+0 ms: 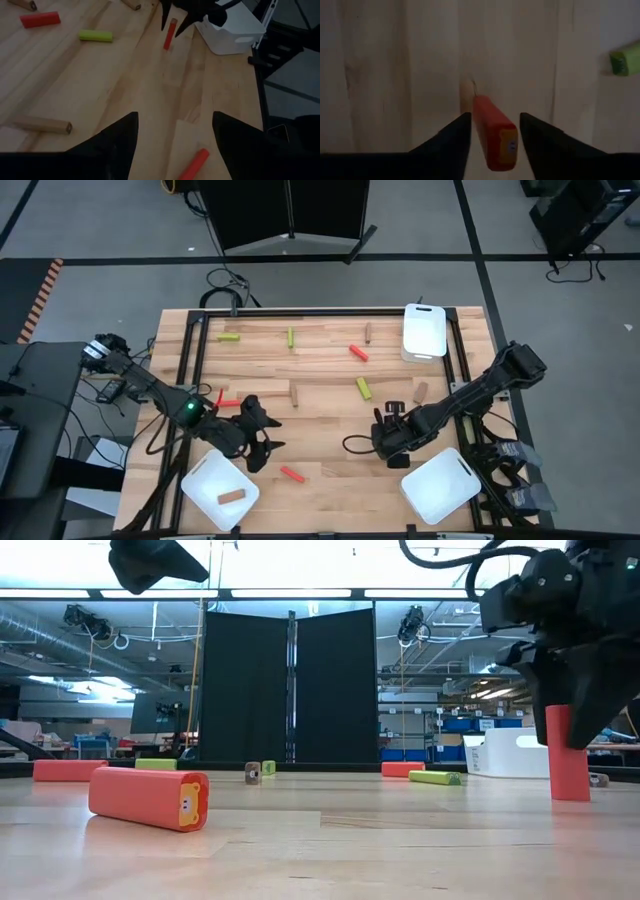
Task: Sort blocks
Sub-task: Put the orange block into the top right bin, then put the middle green block into the bottom right bin
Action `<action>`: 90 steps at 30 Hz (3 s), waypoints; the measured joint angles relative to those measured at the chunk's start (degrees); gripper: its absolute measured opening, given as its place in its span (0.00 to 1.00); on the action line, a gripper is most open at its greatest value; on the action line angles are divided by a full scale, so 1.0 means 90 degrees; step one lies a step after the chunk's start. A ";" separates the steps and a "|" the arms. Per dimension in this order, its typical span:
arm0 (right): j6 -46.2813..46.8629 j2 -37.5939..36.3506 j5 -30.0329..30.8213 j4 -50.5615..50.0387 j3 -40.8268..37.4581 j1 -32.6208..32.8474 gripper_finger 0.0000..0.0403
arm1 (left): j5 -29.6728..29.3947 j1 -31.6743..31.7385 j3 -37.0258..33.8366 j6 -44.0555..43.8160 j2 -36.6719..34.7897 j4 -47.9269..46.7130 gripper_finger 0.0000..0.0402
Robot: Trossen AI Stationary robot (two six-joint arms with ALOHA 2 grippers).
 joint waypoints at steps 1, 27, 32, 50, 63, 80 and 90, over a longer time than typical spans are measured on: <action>0.0004 -0.0018 -0.0003 -0.0022 -0.0032 -0.0029 0.37 | 0.0000 0.0000 0.0000 0.0000 0.0002 -0.0006 0.65; 0.0679 -0.2645 0.3137 -0.3166 0.0488 -0.2282 0.17 | -0.0639 0.2077 0.0000 -0.0218 0.0024 0.0149 0.56; 0.0771 -0.2932 0.3565 -0.3298 0.0485 -0.3760 0.17 | -0.0626 0.2938 0.0000 -0.0197 0.0024 0.0624 0.53; -0.0717 -0.2744 0.2638 -0.1135 -0.0579 -0.7044 0.55 | 0.0473 0.4565 0.0000 -0.0214 0.0212 0.0152 0.52; -0.0913 -0.4170 0.1938 0.0261 -0.0588 -0.5825 0.68 | 0.1758 0.5941 0.0002 -0.0402 0.1697 0.0882 0.53; -0.0466 -0.4358 0.1601 0.0856 -0.0588 -0.4156 0.63 | 0.1761 0.6784 0.2103 -0.0029 0.3938 -0.0966 0.65; -0.0335 -0.4360 0.1618 0.0994 -0.0588 -0.3615 0.62 | 0.1700 0.7065 0.2249 -0.0049 0.4366 -0.0978 0.65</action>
